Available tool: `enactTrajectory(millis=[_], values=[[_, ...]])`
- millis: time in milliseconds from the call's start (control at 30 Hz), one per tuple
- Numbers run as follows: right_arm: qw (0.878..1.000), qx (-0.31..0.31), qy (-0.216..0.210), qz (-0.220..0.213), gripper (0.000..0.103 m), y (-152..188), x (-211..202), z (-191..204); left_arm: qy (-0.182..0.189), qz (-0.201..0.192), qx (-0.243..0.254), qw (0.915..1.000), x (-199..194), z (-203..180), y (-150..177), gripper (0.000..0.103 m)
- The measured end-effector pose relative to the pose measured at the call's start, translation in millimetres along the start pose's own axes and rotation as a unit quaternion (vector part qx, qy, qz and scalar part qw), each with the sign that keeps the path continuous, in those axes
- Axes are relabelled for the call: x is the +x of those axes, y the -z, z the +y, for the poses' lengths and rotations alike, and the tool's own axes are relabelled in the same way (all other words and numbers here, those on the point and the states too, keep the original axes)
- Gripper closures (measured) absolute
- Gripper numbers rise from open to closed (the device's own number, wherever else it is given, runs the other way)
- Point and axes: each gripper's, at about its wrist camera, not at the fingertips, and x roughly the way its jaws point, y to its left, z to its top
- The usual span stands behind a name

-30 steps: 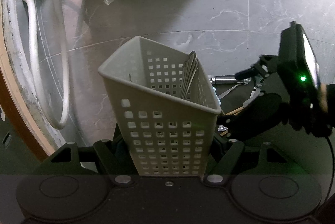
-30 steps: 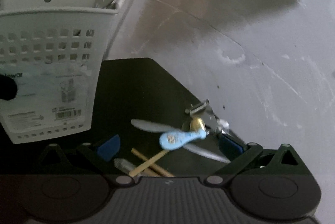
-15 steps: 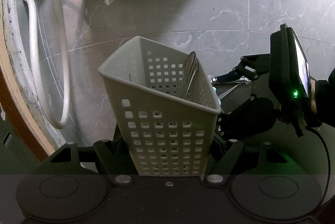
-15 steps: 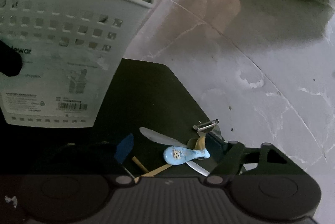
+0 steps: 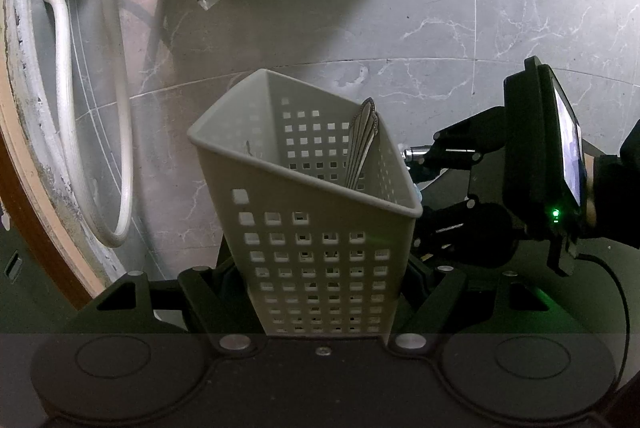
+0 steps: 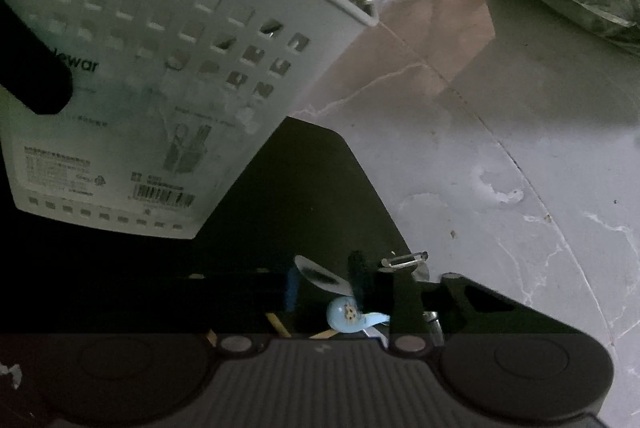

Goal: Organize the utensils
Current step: 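Grasp a silver spoon from the pile with the right tool, then lower the spoon into the basket and open the right tool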

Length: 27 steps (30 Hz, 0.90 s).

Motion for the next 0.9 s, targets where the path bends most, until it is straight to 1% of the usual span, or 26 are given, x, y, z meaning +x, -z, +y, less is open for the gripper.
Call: enactTrajectory(millis=[33, 100, 133, 300, 367, 433, 533, 633, 700, 733, 800, 867, 900], values=[[1.000, 0.003, 0.002, 0.001, 0.084, 0.1, -0.2, -0.6, 0.000, 0.000, 0.000, 1.0000, 0.0, 0.0, 0.0, 0.026], [1.000, 0.008, 0.006, -0.003, 0.090, -0.3, -2.4, -1.8, 0.000, 0.000, 0.000, 1.0000, -0.1, 0.0, 0.0, 0.026], [1.000, 0.010, 0.009, -0.006, 0.091, -0.8, -3.0, -4.1, 0.000, 0.000, 0.000, 1.0000, -0.1, -0.1, 0.0, 0.026], [0.998, 0.041, 0.025, -0.031, 0.101, -8.5, -21.1, -18.3, 0.000, 0.000, 0.000, 1.0000, -0.4, -0.1, 0.0, 0.026], [0.996, 0.081, 0.025, -0.038, 0.101, -12.4, -31.3, -29.2, 0.000, 0.000, 0.000, 1.0000, -0.4, -0.1, -0.1, 0.026], [0.989, 0.143, 0.021, -0.038, 0.101, -13.9, -40.2, -41.9, 0.000, 0.000, 0.000, 1.0000, -0.4, 0.0, -0.1, 0.026], [0.967, 0.250, 0.023, -0.043, 0.101, -11.5, -56.7, -60.7, 0.000, 0.000, 0.000, 1.0000, -0.4, 0.1, -0.2, 0.026], [0.940, 0.336, 0.026, -0.051, 0.101, -6.3, -75.5, -77.1, 0.000, 0.000, 0.001, 1.0000, -0.3, -0.1, -0.3, 0.026], [0.919, 0.390, 0.019, -0.059, 0.101, -1.7, -90.2, -89.0, 0.000, 0.001, 0.000, 1.0000, -0.2, -0.2, -0.6, 0.026], [0.909, 0.411, 0.015, -0.063, 0.101, 0.6, -96.2, -95.9, 0.001, 0.000, 0.000, 1.0000, -0.4, -0.3, -0.6, 0.026], [0.896, 0.439, 0.014, -0.066, 0.101, 3.0, -108.6, -103.5, 0.001, 0.000, 0.002, 1.0000, -0.2, -0.7, -1.0, 0.026], [0.884, 0.461, 0.012, -0.071, 0.101, 3.5, -122.1, -110.7, 0.003, 0.000, 0.004, 1.0000, 0.3, -1.3, -0.9, 0.026], [0.881, 0.468, 0.014, -0.075, 0.101, 2.9, -129.2, -113.4, 0.004, 0.000, 0.004, 1.0000, 0.5, -1.5, -1.0, 0.026]])
